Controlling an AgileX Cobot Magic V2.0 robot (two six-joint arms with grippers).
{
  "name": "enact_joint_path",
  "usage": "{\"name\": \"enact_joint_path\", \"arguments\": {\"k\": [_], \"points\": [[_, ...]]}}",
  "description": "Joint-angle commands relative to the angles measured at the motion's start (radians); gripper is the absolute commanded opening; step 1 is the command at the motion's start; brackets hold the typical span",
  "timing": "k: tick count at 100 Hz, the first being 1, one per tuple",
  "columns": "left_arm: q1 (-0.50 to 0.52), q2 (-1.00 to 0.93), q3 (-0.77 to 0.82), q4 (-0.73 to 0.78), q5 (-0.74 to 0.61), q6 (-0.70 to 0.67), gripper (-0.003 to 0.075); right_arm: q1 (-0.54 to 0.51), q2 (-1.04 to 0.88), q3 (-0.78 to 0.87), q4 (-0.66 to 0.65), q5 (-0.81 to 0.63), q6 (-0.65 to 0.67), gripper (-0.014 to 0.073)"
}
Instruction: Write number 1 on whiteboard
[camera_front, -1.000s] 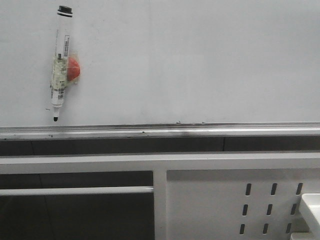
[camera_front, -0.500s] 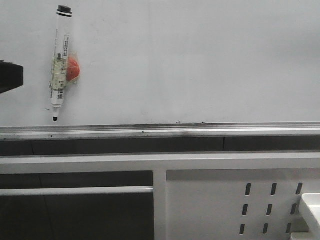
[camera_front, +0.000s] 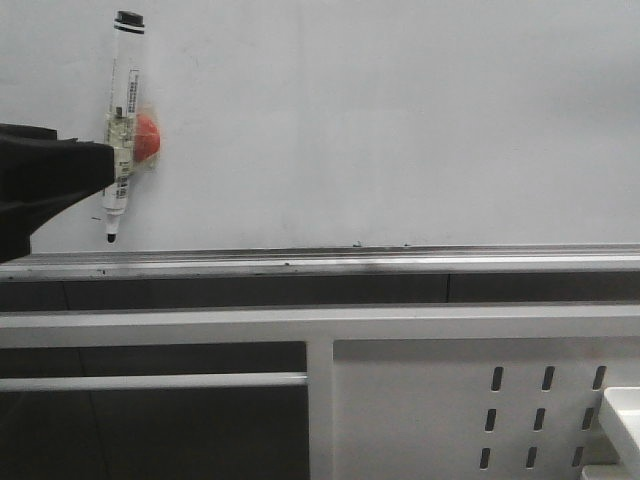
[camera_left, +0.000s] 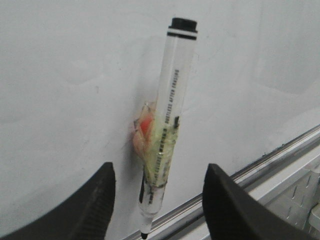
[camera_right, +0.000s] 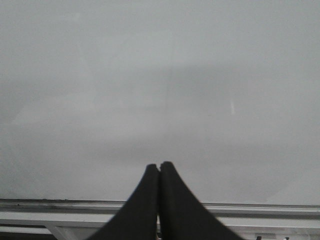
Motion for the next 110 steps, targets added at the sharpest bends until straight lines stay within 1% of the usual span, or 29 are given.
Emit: {"name": "enact_joint_path", "arguments": {"k": [1,14,29,39,52,88,92,94,97,101,102,104,105,106,107,110], "points": [[-0.008,0.008,-0.013,-0.02,-0.106,-0.011,0.0369,0.002,0.017,-0.036,0.009,-0.068,-0.012,-0.005],[-0.008,0.072,-0.013,-0.026,-0.139,-0.011,0.0369,0.002,0.017,-0.036,0.009,-0.078,-0.012,-0.005],[-0.008,0.146,-0.013,-0.036,-0.268,-0.011,0.0369,0.002,0.017,-0.036,0.009,-0.091,-0.012,-0.005],[-0.008,0.192,-0.015,-0.038,-0.316,-0.011,0.0369,0.002,0.017,-0.036,0.009,-0.093,-0.012,-0.005],[-0.008,0.223,-0.038,-0.038,-0.316,-0.011,0.0369,0.002,0.017,-0.036,0.009,-0.11,-0.012,-0.005],[-0.008,0.223,-0.08,-0.053,-0.316,-0.009,0.0361,0.002,0.017,-0.036,0.009,-0.116,-0.012,-0.005],[-0.008,0.223,-0.079,-0.045,-0.316,-0.009,0.0331,0.002,0.017,-0.036,0.009,-0.116,-0.012,-0.005],[-0.008,0.223,-0.082,-0.035,-0.316,-0.009,0.0287,0.002,0.017,-0.036,0.009,-0.116,-0.012,-0.005],[-0.008,0.223,-0.082,-0.021,-0.316,-0.009,0.0244,0.002,0.017,-0.036,0.009,-0.116,-0.012,-0.005],[-0.008,0.223,-0.082,0.0,-0.316,-0.009,0.0136,0.002,0.017,-0.036,0.009,-0.116,-0.014,-0.005],[-0.008,0.223,-0.082,0.011,-0.316,-0.009,0.0097,0.005,0.017,-0.036,0.009,-0.116,-0.014,-0.005],[-0.008,0.223,-0.082,0.027,-0.316,-0.009,0.0055,0.007,0.017,-0.036,0.009,-0.112,-0.022,-0.005],[-0.008,0.223,-0.082,0.032,-0.316,-0.009,0.0014,0.011,0.017,-0.036,0.009,-0.113,-0.028,-0.005],[-0.008,0.223,-0.082,0.037,-0.316,-0.009,-0.0006,0.015,0.017,-0.036,0.009,-0.111,-0.033,-0.005],[-0.008,0.223,-0.082,0.05,-0.316,-0.006,-0.0018,0.017,0.017,-0.036,0.009,-0.112,-0.038,-0.005],[-0.008,0.223,-0.082,0.067,-0.316,-0.006,-0.0018,0.031,0.017,-0.036,0.009,-0.103,-0.069,-0.005]]}}
